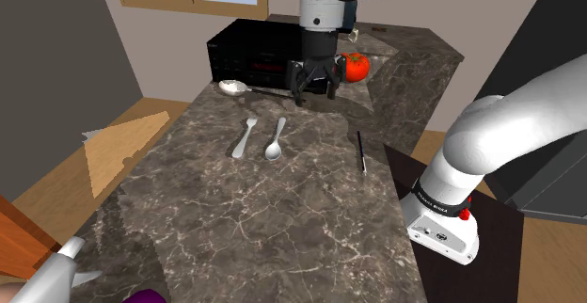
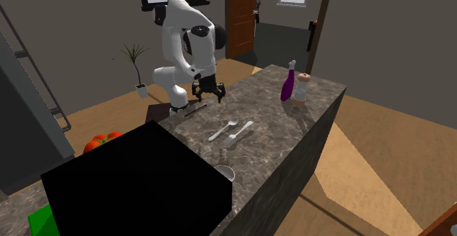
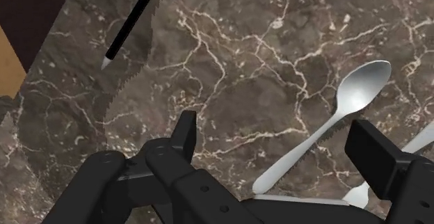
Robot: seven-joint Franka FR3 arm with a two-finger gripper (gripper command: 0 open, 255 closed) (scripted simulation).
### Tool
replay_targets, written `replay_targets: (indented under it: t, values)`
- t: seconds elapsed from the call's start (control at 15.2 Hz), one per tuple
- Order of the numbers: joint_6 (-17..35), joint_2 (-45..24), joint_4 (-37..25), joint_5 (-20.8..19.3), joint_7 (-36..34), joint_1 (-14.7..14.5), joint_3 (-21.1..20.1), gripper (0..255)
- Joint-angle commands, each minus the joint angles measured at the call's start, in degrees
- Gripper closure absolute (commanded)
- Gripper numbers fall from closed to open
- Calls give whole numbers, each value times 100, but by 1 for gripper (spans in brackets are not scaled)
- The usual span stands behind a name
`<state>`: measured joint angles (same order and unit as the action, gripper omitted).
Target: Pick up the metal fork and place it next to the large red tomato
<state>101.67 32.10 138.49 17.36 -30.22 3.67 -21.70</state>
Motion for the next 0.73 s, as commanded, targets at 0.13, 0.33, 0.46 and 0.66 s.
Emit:
replay_targets:
  t: [0.13,0.33,0.46,0.66]
  values:
    - [529,-706,-346,170,-1234,181,-568,0]
    - [923,-1345,-705,111,-2164,352,-966,0]
    - [1175,-1811,-979,-24,-2810,464,-1205,0]
    - [1516,-2566,-1439,-378,-3822,601,-1502,0]
